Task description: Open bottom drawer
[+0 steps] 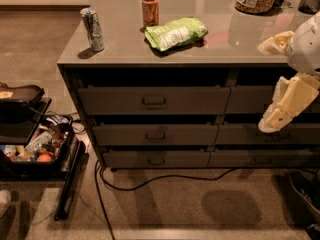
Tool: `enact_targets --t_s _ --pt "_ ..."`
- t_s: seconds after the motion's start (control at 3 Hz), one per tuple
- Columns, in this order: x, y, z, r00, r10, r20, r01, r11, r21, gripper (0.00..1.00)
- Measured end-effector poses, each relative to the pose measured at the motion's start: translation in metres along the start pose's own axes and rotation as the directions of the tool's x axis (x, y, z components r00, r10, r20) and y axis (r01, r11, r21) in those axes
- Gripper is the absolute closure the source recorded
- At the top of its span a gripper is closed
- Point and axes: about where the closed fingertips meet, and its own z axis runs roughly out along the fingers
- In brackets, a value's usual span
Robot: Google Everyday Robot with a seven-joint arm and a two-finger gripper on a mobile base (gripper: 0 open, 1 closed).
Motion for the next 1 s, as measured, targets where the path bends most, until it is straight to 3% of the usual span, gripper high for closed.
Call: enact_targets --t_s 0.33,0.67,1.0 --pt "-0.004 0.004 0.007 0.996 -0.004 0.09 0.007 0.9994 -0.033 0.0" --pt "0.009 0.014 0.046 0.948 0.006 0.32 0.037 0.991 -0.129 0.0" --pt "0.014 0.014 0.07 0.889 0.019 0.458 0.066 0.9836 -0.168 0.0"
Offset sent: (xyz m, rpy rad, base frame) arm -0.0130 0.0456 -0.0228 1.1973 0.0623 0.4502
